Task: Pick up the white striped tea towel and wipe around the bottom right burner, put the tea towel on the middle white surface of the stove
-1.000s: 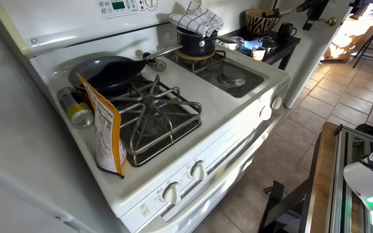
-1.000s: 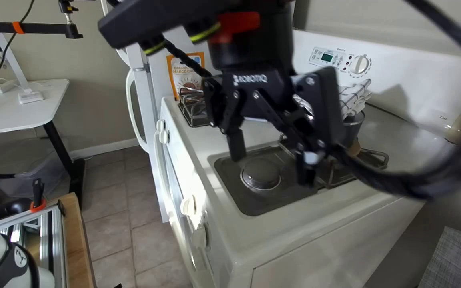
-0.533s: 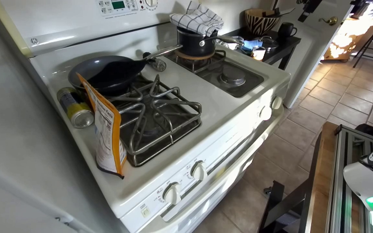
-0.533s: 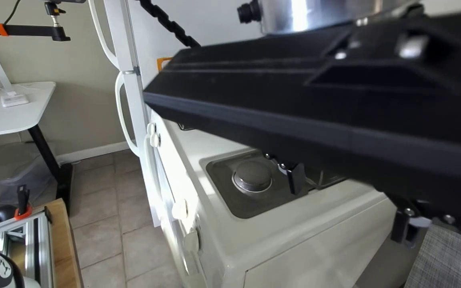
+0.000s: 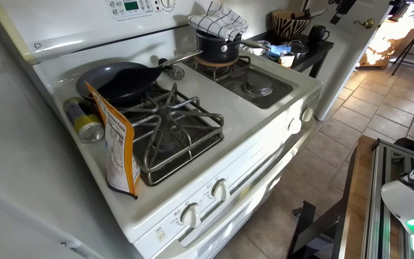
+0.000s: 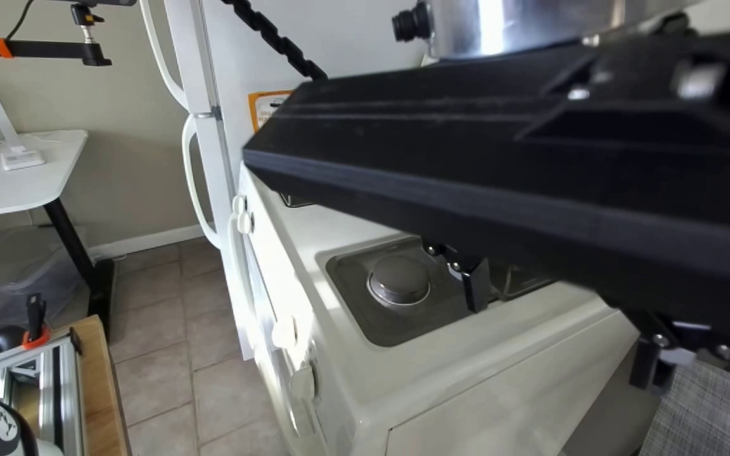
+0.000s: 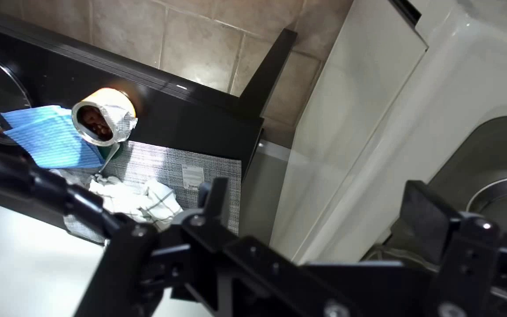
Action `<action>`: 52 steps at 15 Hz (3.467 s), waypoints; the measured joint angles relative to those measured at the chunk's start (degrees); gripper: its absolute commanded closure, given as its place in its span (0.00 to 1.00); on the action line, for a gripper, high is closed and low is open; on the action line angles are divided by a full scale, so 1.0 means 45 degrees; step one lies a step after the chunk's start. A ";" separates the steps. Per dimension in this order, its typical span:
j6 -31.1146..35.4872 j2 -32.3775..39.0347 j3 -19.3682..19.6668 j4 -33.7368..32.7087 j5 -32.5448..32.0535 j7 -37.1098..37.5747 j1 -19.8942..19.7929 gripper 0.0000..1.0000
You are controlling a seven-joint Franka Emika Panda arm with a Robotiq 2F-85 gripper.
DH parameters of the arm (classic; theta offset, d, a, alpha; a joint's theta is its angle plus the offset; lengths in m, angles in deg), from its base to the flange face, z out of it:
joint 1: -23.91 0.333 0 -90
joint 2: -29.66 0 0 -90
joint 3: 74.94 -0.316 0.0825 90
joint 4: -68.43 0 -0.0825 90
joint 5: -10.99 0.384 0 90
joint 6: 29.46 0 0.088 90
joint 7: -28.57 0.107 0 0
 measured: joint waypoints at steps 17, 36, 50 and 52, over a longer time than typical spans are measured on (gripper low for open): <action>-0.0011 0.0010 -0.0405 -0.0072 0.1275 -0.0051 0.0031 0.00; -0.0321 0.1349 -0.1604 -0.3263 0.6727 -0.0730 0.1977 0.00; -0.3762 0.7963 -0.2903 -0.9321 1.1430 -0.4745 -0.0033 0.00; -0.3821 0.8582 -0.3463 -1.0261 1.1475 -0.4745 -0.0490 0.00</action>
